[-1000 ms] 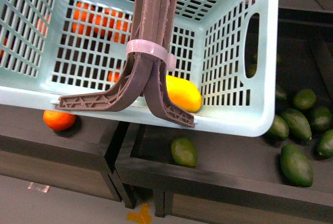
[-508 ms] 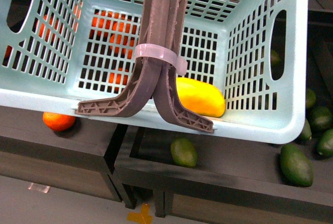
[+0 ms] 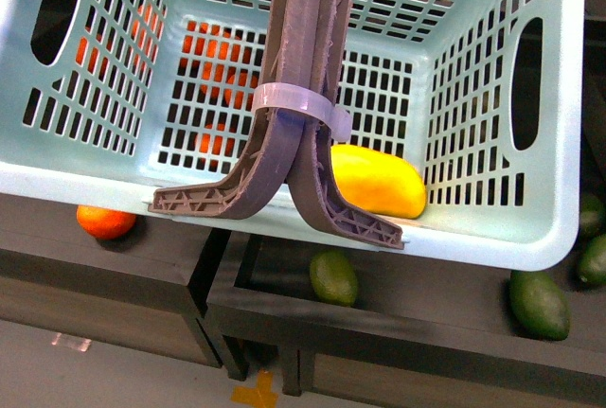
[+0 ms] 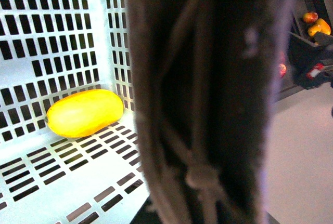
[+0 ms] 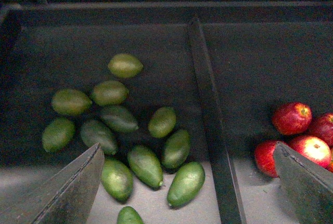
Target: Pick mango and avocado into basket
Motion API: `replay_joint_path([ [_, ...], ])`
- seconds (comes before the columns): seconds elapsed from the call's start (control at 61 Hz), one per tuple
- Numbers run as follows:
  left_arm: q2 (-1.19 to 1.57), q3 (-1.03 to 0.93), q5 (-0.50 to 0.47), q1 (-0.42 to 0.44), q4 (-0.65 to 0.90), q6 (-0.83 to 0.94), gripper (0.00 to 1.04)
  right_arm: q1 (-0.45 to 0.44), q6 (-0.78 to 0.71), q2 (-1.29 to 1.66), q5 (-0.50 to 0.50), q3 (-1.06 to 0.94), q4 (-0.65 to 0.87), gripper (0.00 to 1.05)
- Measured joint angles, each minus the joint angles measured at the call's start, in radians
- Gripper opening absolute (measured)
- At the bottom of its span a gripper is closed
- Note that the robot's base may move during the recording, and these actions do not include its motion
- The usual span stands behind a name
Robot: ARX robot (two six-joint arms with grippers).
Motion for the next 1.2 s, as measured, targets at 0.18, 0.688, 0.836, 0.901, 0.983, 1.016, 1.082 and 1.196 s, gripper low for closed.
replay_joint_path([
  [0.18, 0.000, 0.000, -0.004, 0.000, 0.000, 0.000, 0.05, -0.016, -0.050, 0.261, -0.053, 0.077, 0.075, 0.97],
  [0.688, 0.000, 0.000, 0.000, 0.000, 0.000, 0.000, 0.05, 0.095, -0.124, 0.833, -0.140, 0.344, 0.182, 0.97],
  [0.836, 0.000, 0.000, -0.003, 0.000, 0.000, 0.000, 0.05, 0.127, -0.135, 0.962, -0.152, 0.404, 0.214, 0.97],
  [0.901, 0.000, 0.000, -0.005, 0.000, 0.000, 0.001, 0.05, 0.133, -0.137, 1.006, -0.145, 0.425, 0.218, 0.97],
  [0.983, 0.000, 0.000, -0.004, 0.000, 0.000, 0.000, 0.05, 0.137, -0.139, 1.077, -0.145, 0.468, 0.217, 0.97],
  [1.016, 0.000, 0.000, -0.004, 0.000, 0.000, 0.000, 0.05, 0.137, -0.139, 1.097, -0.144, 0.482, 0.217, 0.97],
  [1.082, 0.000, 0.000, -0.003, 0.000, 0.000, 0.000, 0.05, 0.137, -0.140, 1.130, -0.143, 0.507, 0.217, 0.97],
  [1.196, 0.000, 0.000, -0.002, 0.000, 0.000, 0.000, 0.05, 0.140, -0.140, 1.179, -0.146, 0.550, 0.215, 0.97],
])
